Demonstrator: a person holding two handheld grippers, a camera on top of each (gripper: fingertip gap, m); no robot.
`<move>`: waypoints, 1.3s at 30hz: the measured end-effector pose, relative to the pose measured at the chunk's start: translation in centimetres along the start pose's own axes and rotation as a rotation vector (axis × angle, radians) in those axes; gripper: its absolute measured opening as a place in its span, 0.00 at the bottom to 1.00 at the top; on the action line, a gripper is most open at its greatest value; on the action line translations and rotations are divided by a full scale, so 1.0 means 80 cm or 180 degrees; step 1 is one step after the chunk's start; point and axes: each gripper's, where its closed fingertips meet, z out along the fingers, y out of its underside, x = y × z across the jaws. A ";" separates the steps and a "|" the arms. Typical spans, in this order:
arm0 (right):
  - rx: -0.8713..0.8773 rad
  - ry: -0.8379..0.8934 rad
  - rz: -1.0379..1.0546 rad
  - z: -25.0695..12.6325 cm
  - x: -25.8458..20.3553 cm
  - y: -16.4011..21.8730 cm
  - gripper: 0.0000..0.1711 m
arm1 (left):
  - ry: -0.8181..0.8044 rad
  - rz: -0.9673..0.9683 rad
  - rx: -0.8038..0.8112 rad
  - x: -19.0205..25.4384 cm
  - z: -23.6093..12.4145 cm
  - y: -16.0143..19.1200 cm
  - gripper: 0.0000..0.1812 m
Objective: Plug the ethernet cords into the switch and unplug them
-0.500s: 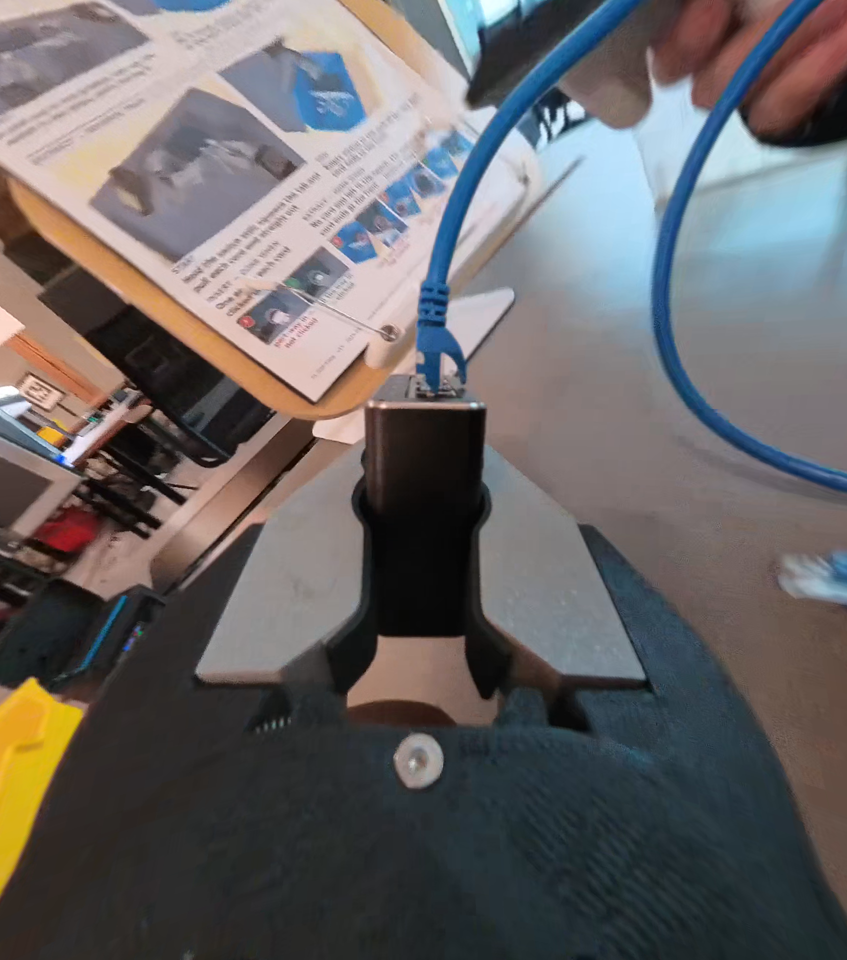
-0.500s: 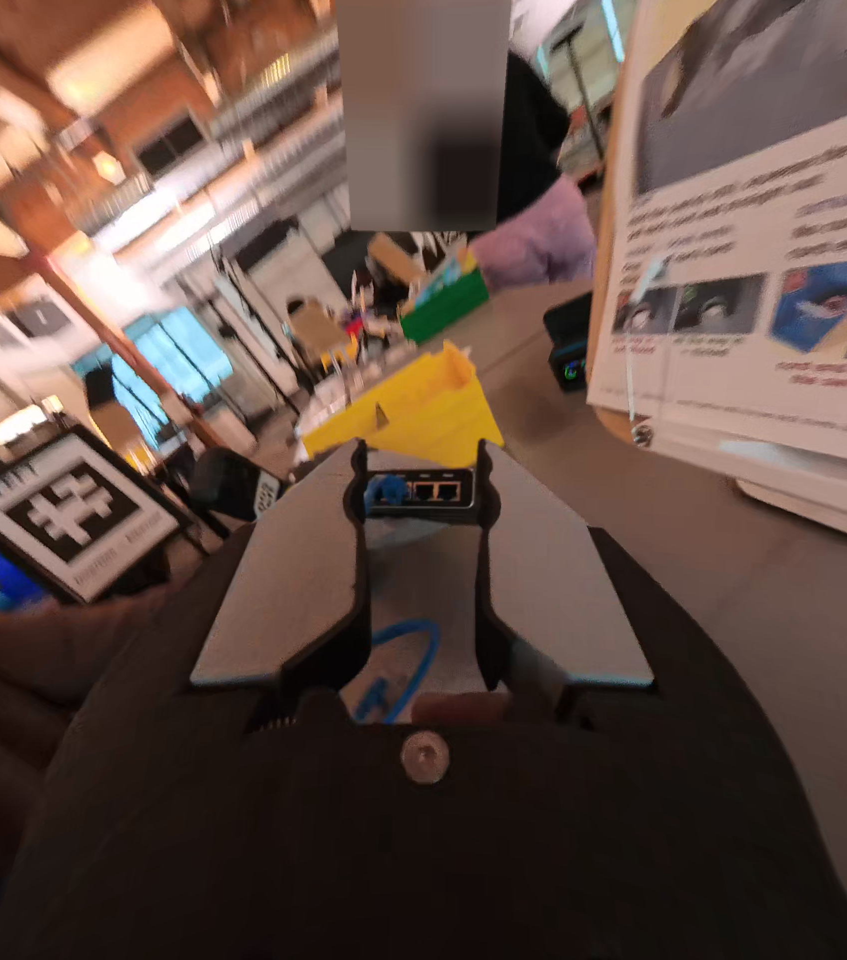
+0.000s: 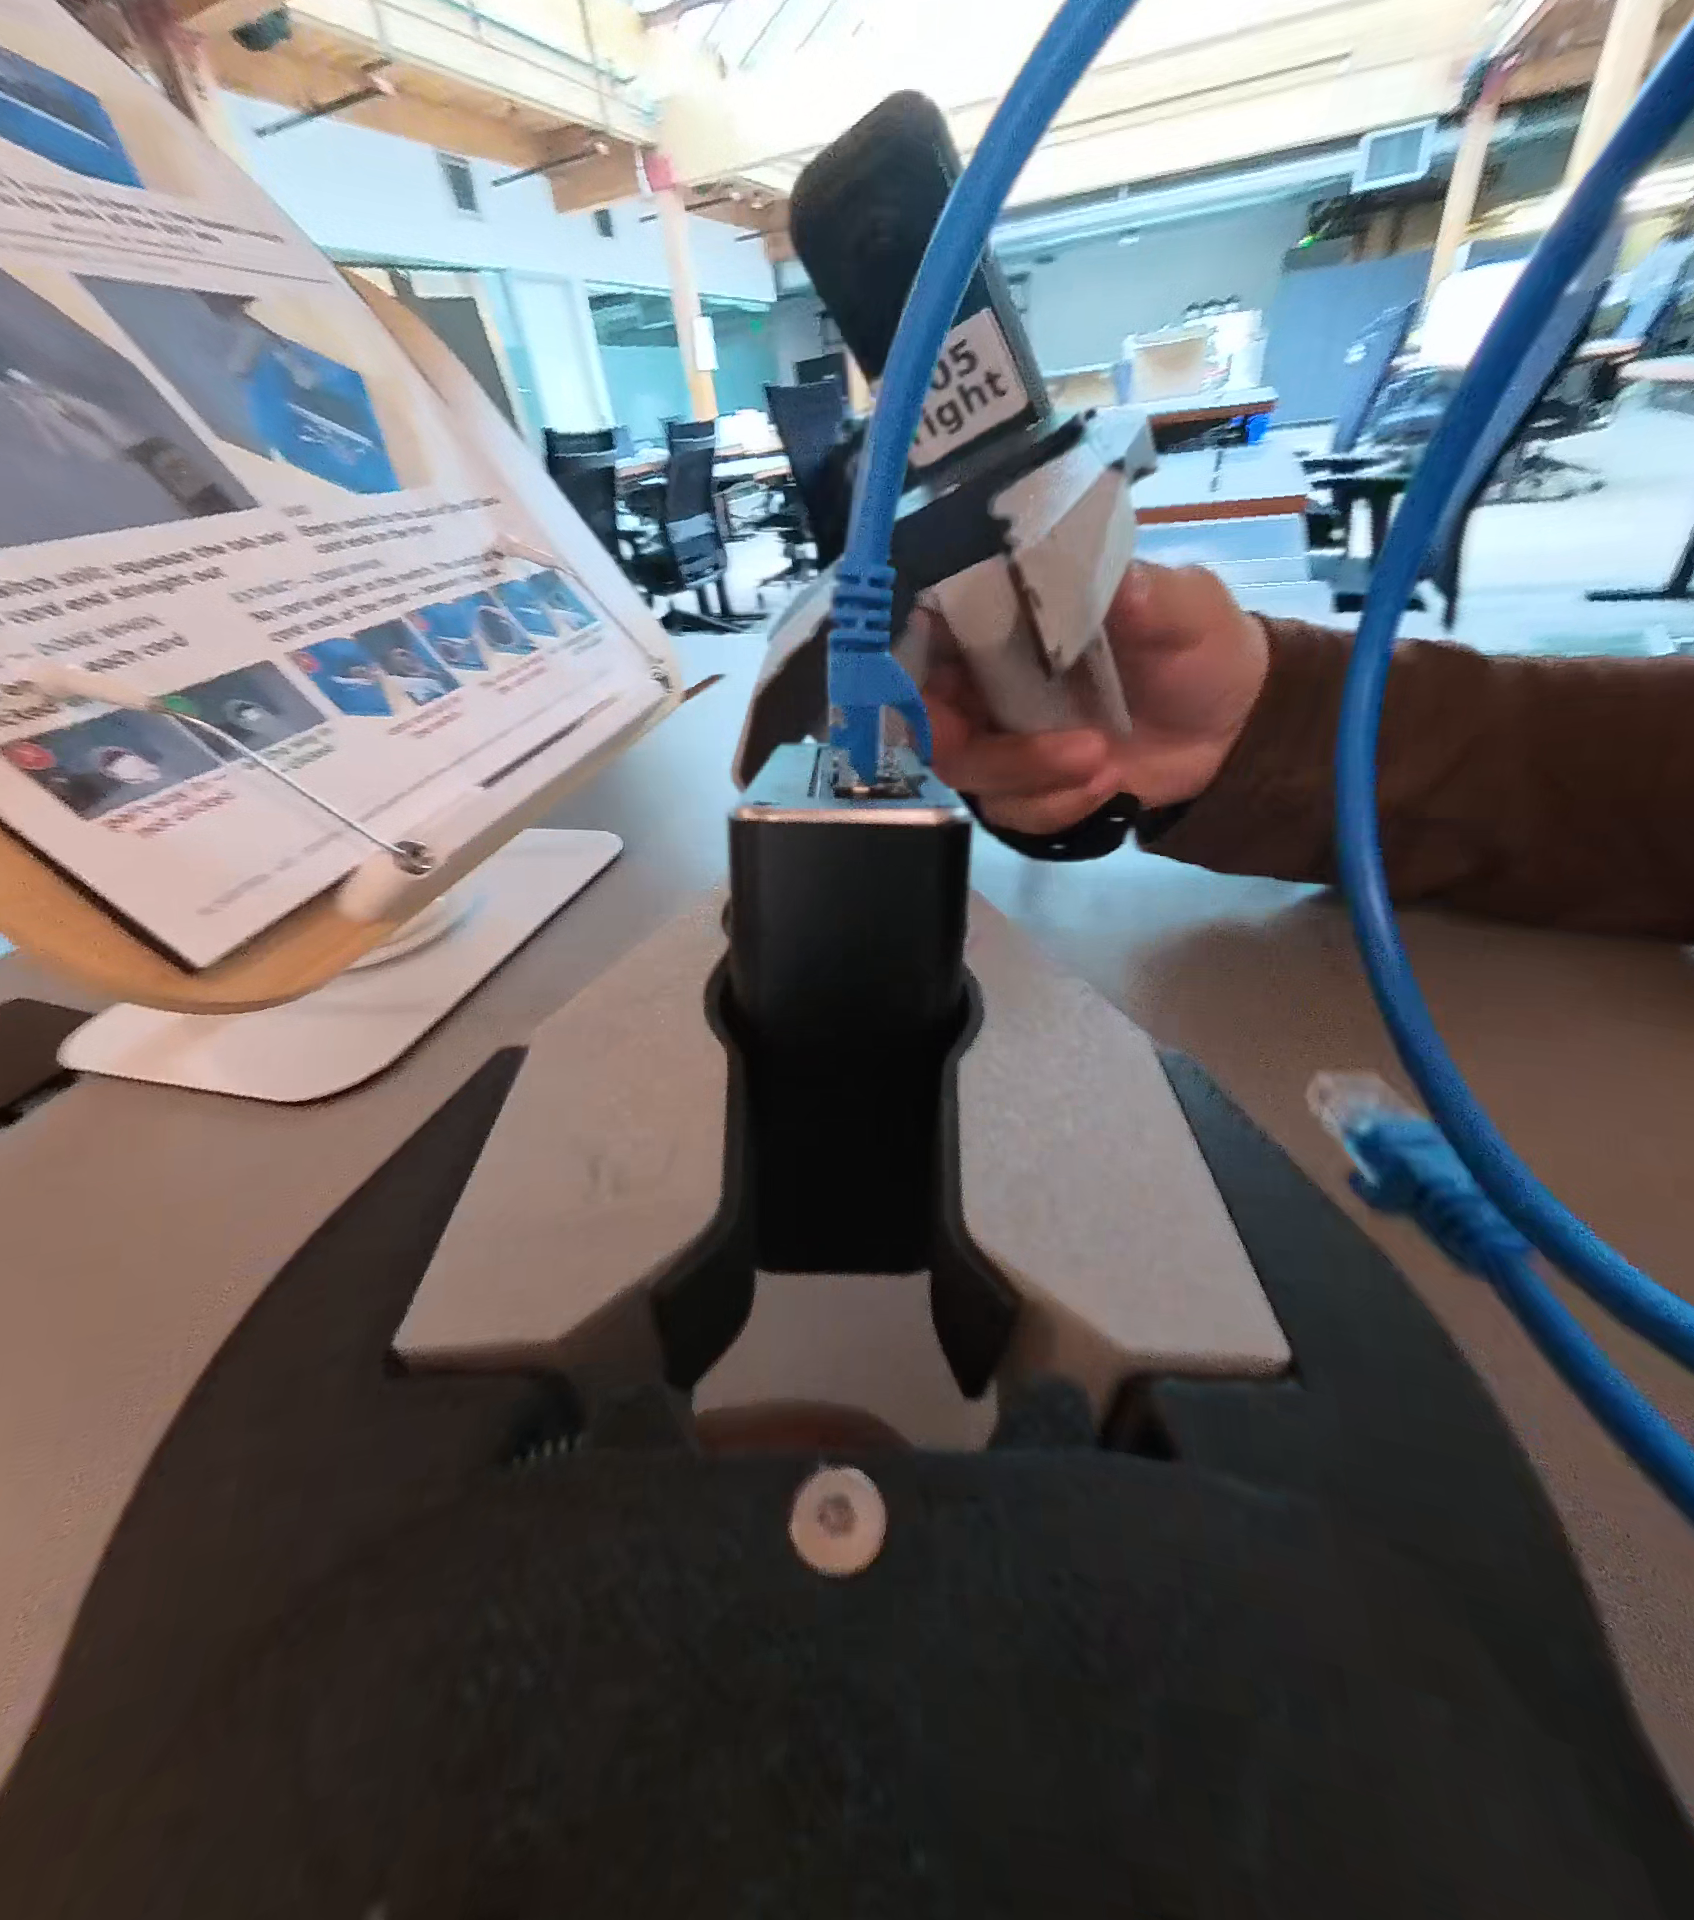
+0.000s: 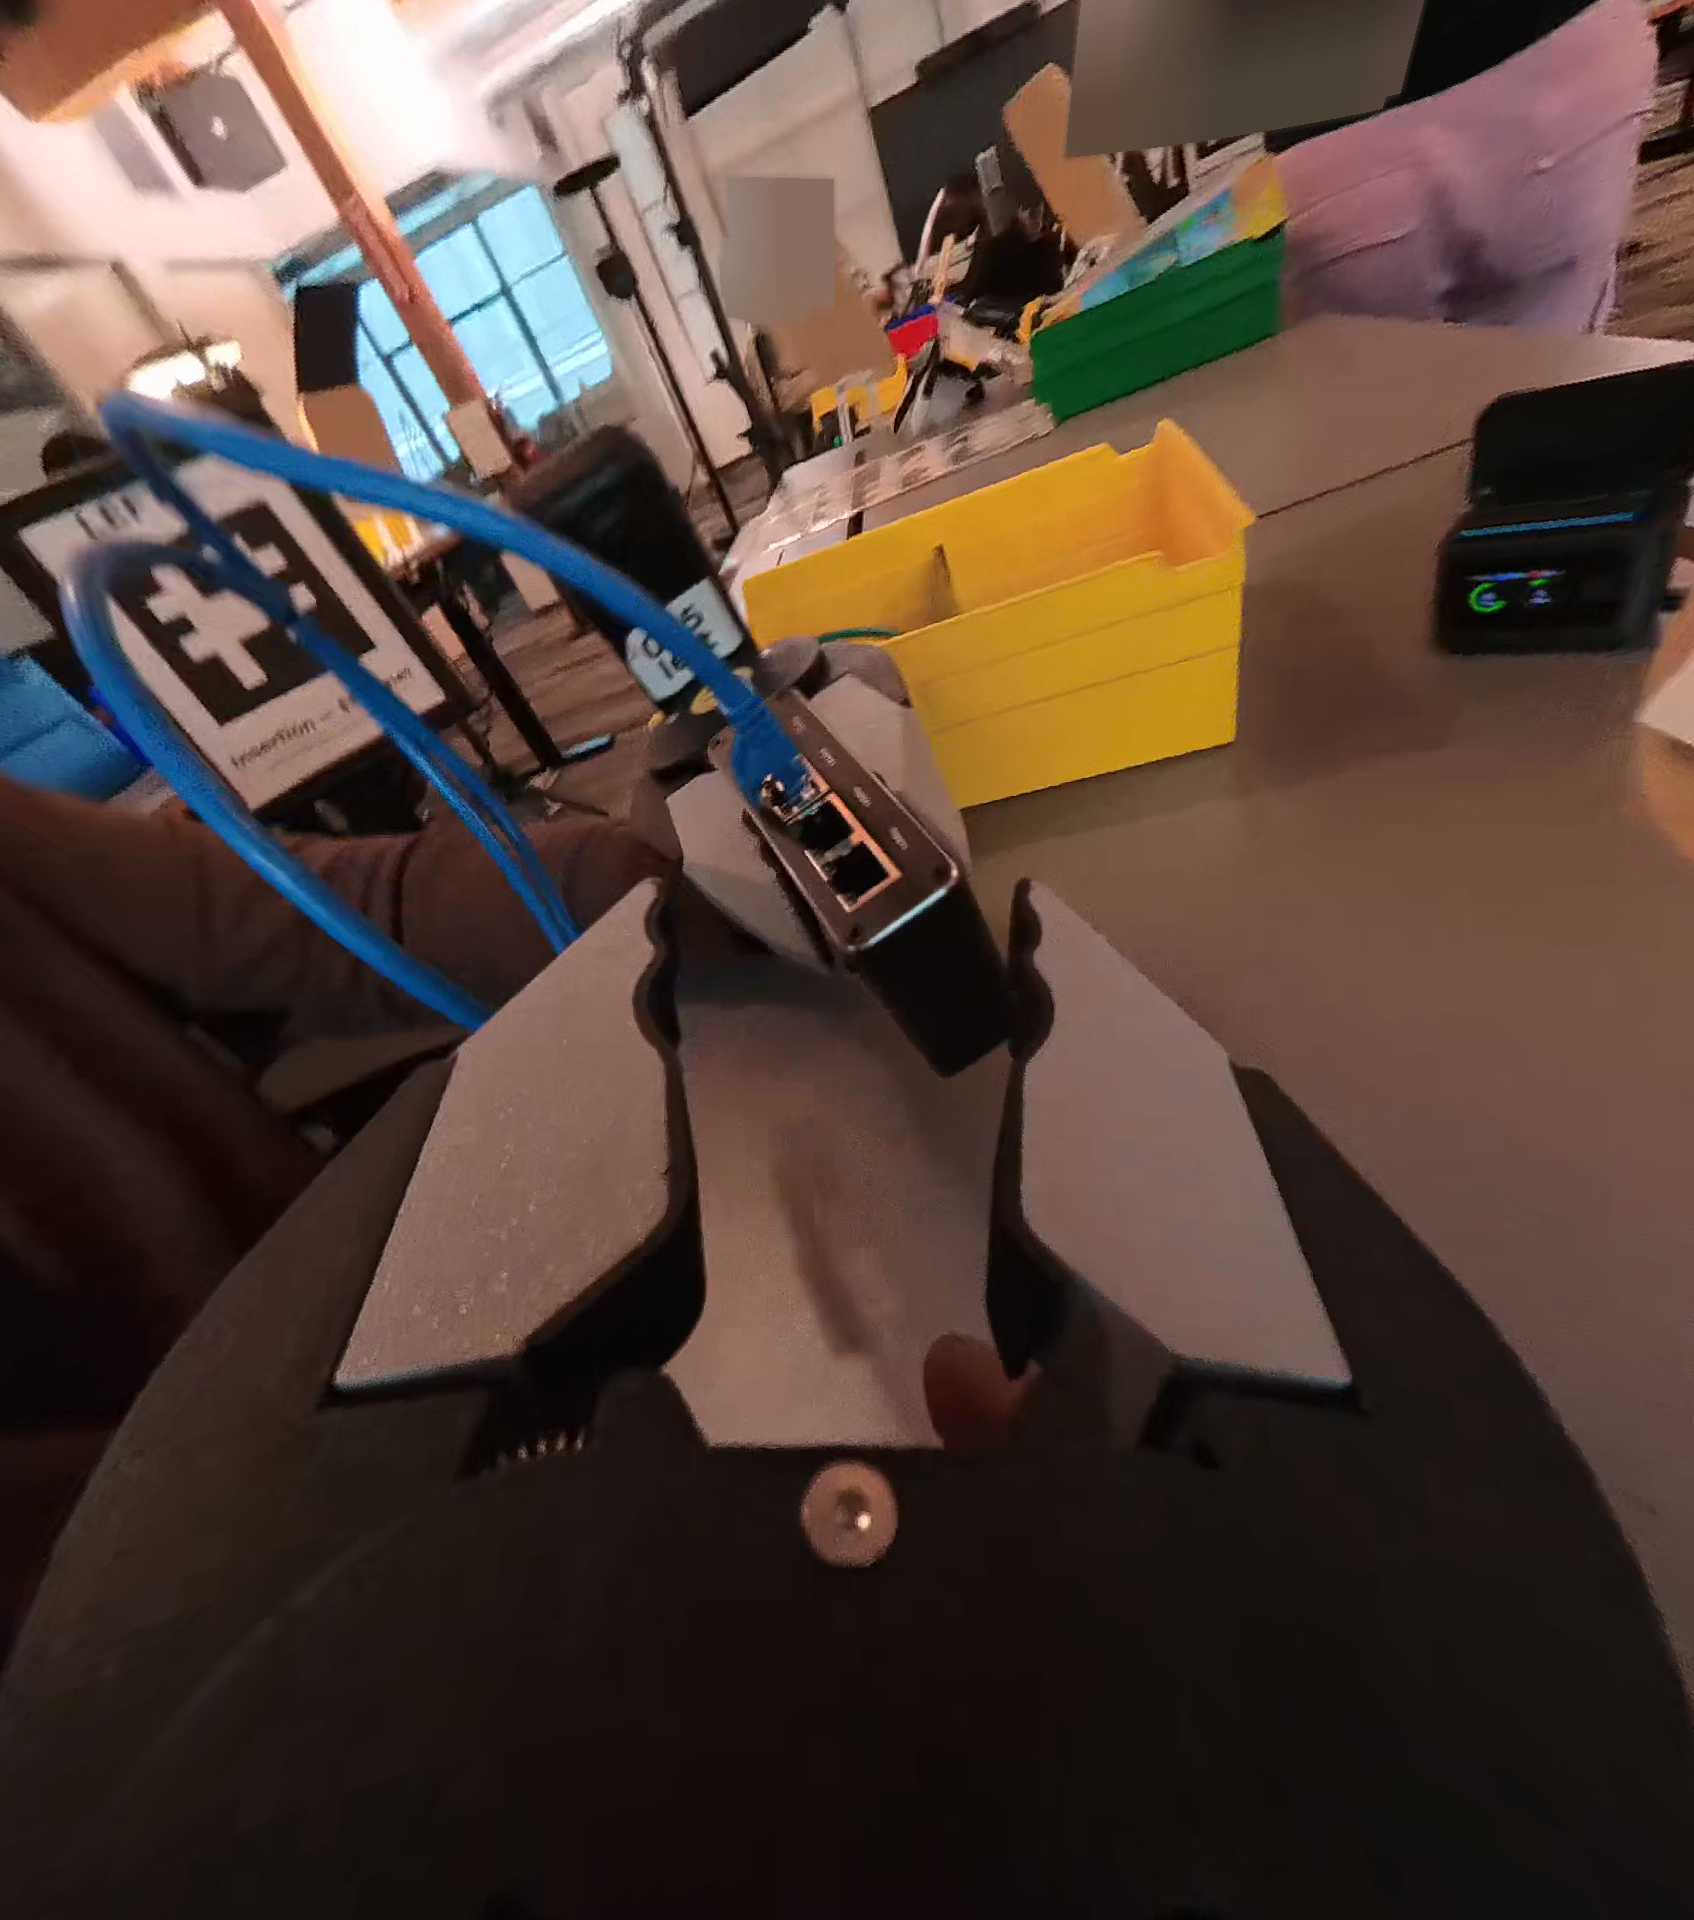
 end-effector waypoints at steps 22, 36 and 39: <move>-0.0334 0.0977 0.0059 -0.029 0.068 0.025 0.27 | -0.0961 0.2359 -0.1231 -0.028 0.001 0.058 0.18; -0.0735 0.0629 -0.0384 -0.002 0.034 0.049 0.36 | -0.0825 0.2633 -0.1321 -0.015 0.007 0.068 0.18; -0.0849 0.0580 -0.0246 0.000 0.037 0.060 0.37 | -0.0852 0.2953 -0.1496 -0.016 0.007 0.077 0.18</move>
